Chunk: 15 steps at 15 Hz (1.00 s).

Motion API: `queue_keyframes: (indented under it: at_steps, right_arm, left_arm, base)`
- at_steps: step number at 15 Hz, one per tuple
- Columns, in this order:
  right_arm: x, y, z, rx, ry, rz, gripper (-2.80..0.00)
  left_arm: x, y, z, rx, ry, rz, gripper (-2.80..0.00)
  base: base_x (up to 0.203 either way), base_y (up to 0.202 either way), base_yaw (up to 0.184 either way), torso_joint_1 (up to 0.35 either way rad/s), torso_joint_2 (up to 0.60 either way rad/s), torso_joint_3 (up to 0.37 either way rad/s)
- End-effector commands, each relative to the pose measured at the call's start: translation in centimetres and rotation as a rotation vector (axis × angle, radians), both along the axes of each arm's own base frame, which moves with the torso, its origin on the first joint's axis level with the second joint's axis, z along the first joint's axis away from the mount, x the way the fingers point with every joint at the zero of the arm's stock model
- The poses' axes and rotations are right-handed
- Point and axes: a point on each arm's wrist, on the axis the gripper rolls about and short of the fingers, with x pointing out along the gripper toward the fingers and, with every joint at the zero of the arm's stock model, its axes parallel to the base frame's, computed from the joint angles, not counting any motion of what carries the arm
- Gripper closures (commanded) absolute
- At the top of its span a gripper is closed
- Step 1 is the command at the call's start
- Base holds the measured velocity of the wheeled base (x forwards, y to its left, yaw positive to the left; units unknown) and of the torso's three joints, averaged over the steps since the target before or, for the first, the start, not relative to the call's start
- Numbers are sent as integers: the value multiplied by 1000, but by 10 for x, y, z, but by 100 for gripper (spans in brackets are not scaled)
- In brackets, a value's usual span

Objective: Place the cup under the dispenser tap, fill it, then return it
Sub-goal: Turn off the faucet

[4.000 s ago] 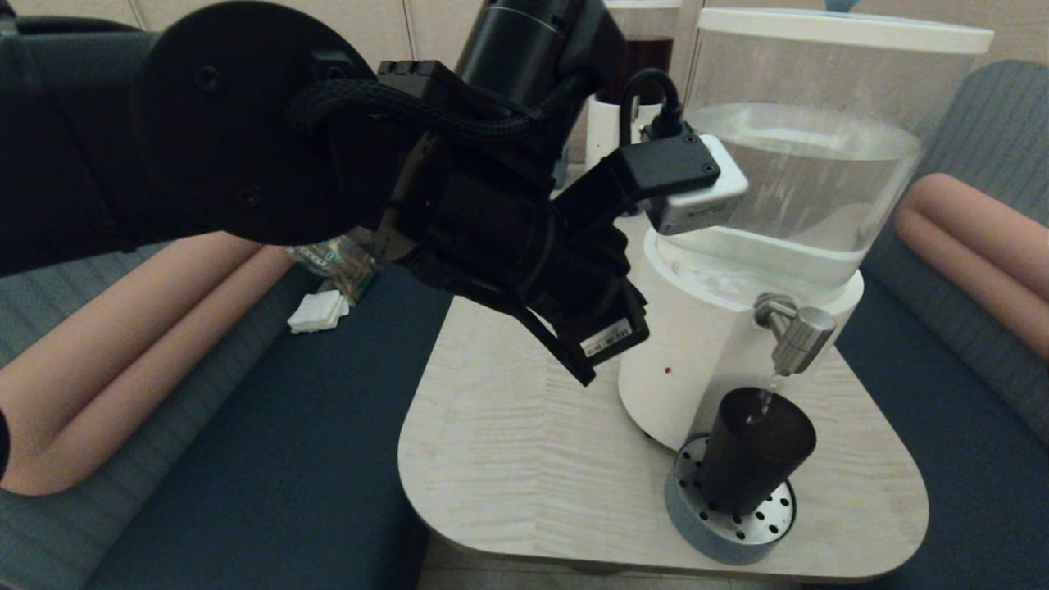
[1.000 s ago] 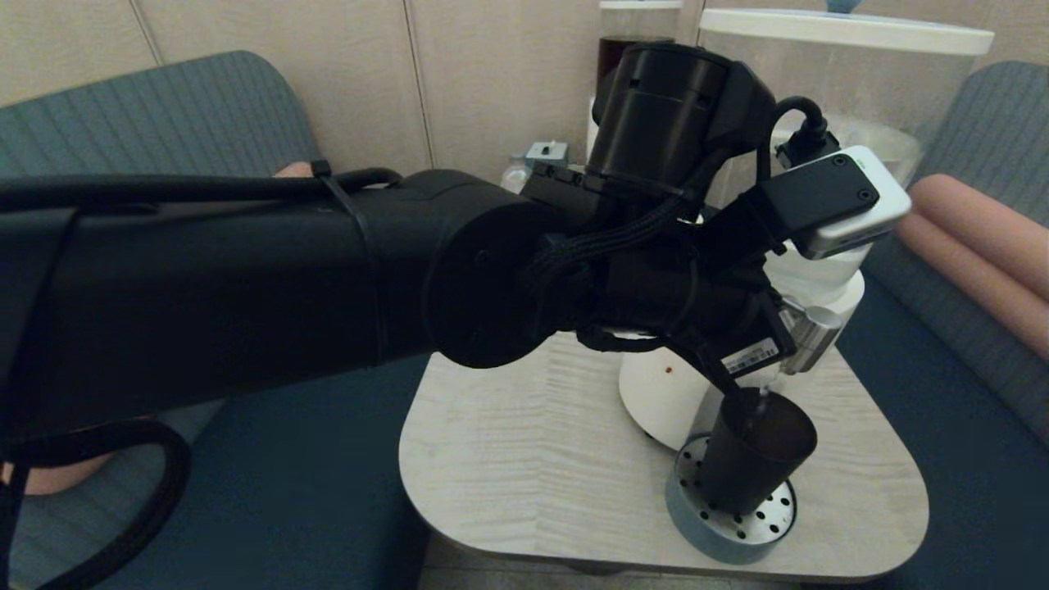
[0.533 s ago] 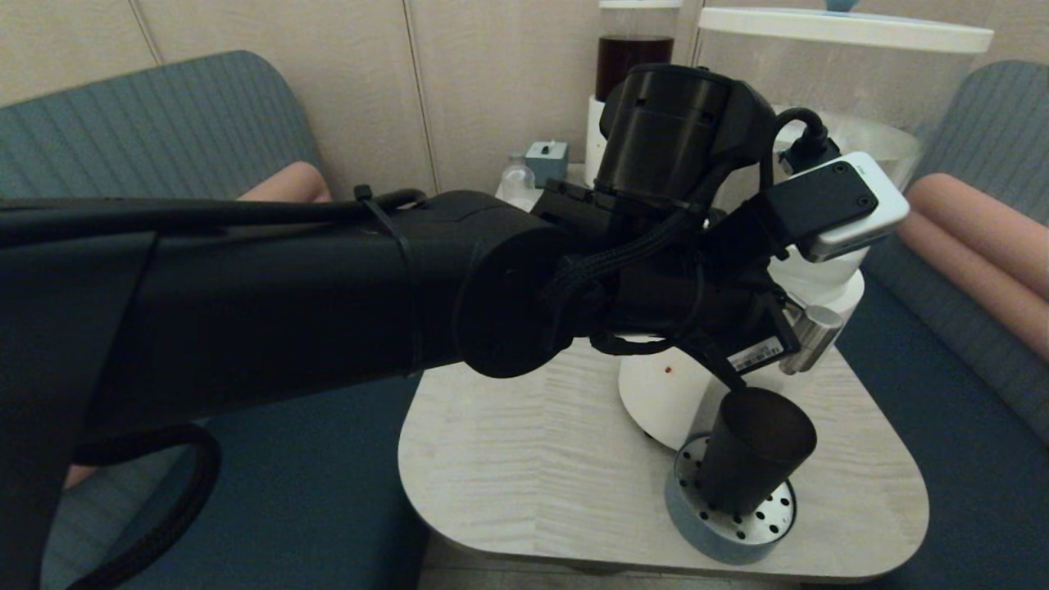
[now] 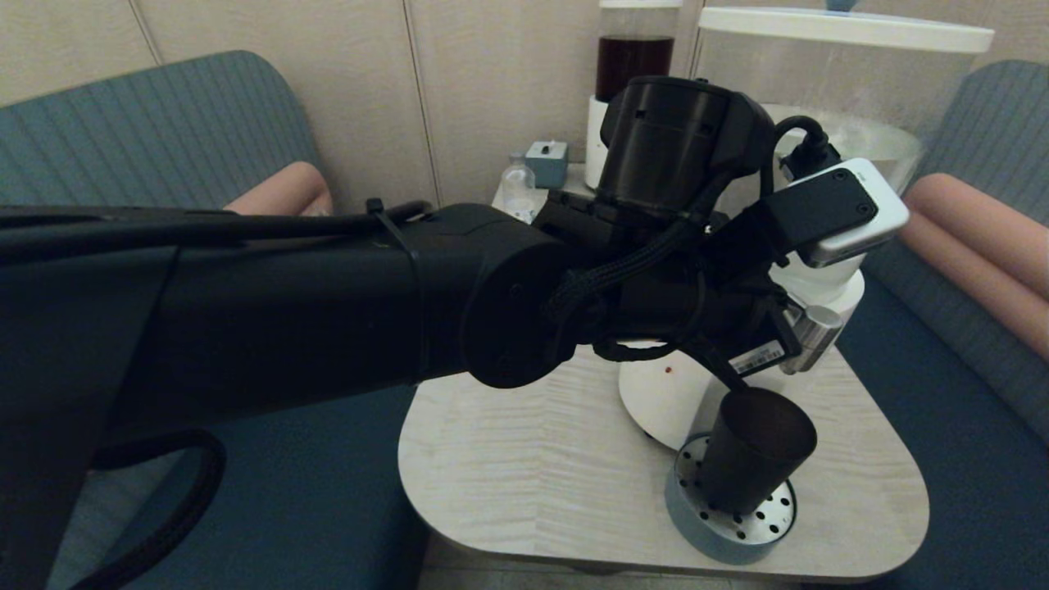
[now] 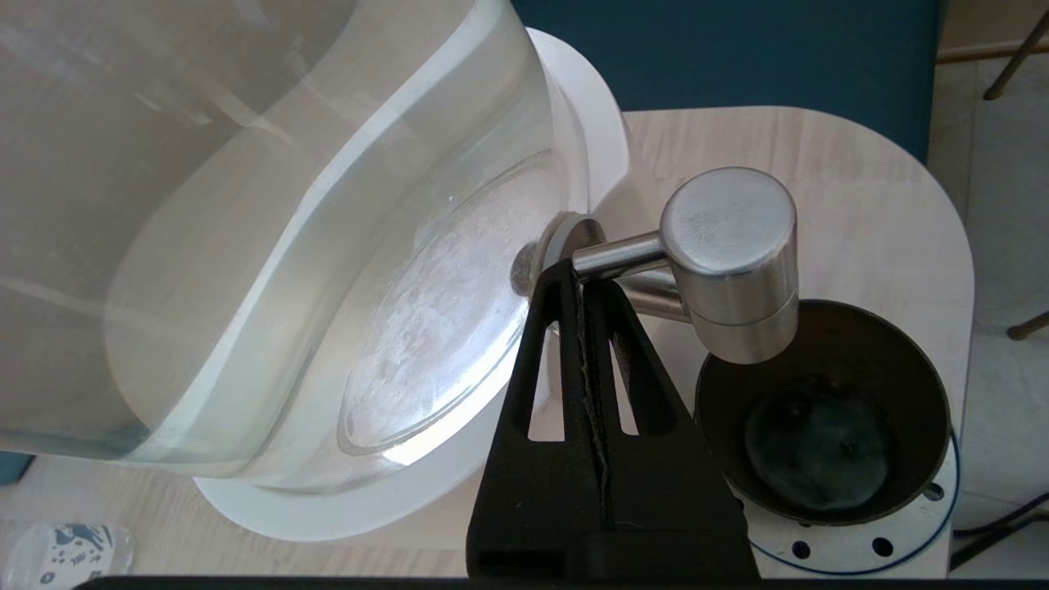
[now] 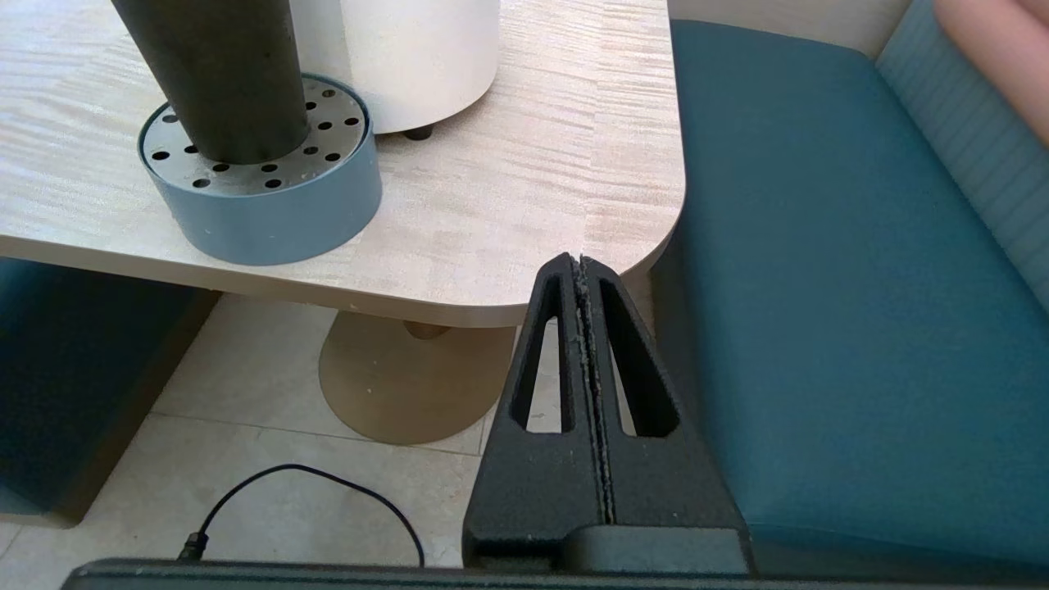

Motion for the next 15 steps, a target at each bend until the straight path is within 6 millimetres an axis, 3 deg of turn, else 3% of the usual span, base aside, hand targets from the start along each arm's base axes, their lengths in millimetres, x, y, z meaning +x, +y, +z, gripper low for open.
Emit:
queue_keyframes:
  at_steps: [1,7,12,15]
  right_arm:
    - [0,0,0,-1,1,0,0]
    - [0,0,0,-1,1,0,0]
    - [0,0,0,-1,1,0,0]
    - [0,0,0,-1,3,0,0]
  left_arm:
    - [-4,6,7,-6,-8,2,0]
    - [-17,45,26,-1,-8,48,0]
    - [-39,114,48,-8,2,258,0]
    - [-64,163,61,-207,257,289,0]
  base:
    - [0,0,0,0,0,0]
    - [0,0,0,0,0,0]
    - [0,0,0,0,0,0]
    - [0,0,0,0,0,0]
